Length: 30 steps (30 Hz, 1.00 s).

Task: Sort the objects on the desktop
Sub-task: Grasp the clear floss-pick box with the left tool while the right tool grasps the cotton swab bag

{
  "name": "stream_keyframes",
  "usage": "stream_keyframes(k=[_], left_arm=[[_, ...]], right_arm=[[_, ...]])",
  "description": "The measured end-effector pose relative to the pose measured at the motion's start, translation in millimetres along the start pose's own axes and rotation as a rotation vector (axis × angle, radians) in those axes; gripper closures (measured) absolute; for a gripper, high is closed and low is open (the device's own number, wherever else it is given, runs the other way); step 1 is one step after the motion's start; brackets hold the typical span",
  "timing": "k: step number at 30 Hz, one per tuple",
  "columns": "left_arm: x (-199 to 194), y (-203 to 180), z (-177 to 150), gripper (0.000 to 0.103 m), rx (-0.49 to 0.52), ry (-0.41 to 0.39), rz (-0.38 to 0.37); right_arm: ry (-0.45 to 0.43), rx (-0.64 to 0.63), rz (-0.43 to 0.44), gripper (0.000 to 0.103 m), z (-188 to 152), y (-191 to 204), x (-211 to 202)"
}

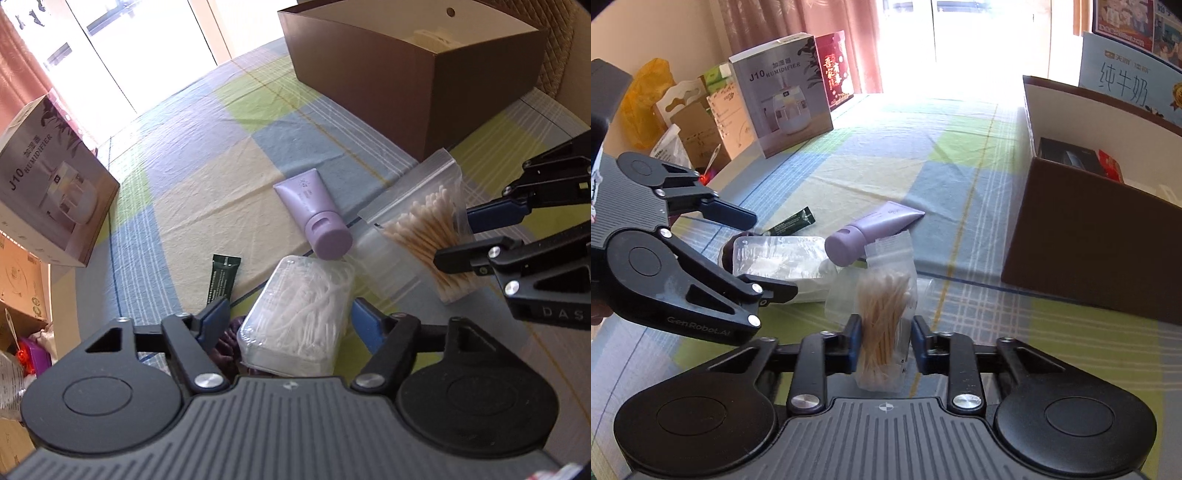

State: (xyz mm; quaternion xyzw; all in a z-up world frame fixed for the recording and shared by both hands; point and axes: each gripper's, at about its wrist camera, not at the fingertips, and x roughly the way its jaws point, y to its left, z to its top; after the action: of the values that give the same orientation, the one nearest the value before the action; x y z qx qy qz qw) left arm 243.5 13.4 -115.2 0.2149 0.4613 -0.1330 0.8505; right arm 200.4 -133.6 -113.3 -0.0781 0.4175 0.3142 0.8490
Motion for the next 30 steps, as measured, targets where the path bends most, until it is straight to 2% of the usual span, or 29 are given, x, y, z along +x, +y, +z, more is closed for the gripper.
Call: stream_keyframes(k=[2, 5, 9, 10, 11, 16, 20, 23, 26, 30], left_arm=[[0.0, -2.7, -0.6, 0.045, 0.003, -0.001, -0.003], [-2.8, -8.9, -2.3, 0.048, 0.005, -0.006, 0.008], [-11.6, -19.6, -9.0, 0.050, -0.034, -0.001, -0.002], [-13.5, -21.9, -11.5, 0.078, -0.052, 0.005, -0.017], [-15.0, -24.3, -14.5, 0.087, -0.090, 0.024, -0.038], [-26.4, -38.7, -28.2, 0.082, -0.165, 0.040, 0.023], [-31.7, -34.2, -32.0, 0.050, -0.193, 0.031, 0.021], [-23.7, -26.5, -26.2, 0.038, -0.171, 0.034, 0.018], [-9.5, -17.9, -19.8, 0.041, -0.178, 0.054, 0.001], [1.4, -17.4, -11.3, 0.048, -0.148, 0.050, 0.027]], right_arm=[[0.000, -0.006, 0.006, 0.087, -1.3, 0.2, -1.8], [0.013, -0.006, 0.017, 0.090, -3.3, -2.3, -6.9], [0.050, 0.071, 0.042, 0.090, -11.5, -17.9, -17.4], [0.063, 0.097, 0.050, 0.091, -14.3, -23.7, -21.2], [0.074, 0.122, 0.053, 0.091, -17.1, -29.6, -24.8], [0.108, 0.214, 0.040, 0.091, -30.8, -57.0, -46.1], [0.118, 0.238, 0.008, 0.090, -39.6, -75.2, -62.0], [0.115, 0.259, -0.017, 0.090, -45.7, -86.4, -71.4], [0.110, 0.283, -0.035, 0.090, -50.6, -95.1, -79.5], [0.107, 0.296, -0.054, 0.090, -56.9, -104.2, -89.0]])
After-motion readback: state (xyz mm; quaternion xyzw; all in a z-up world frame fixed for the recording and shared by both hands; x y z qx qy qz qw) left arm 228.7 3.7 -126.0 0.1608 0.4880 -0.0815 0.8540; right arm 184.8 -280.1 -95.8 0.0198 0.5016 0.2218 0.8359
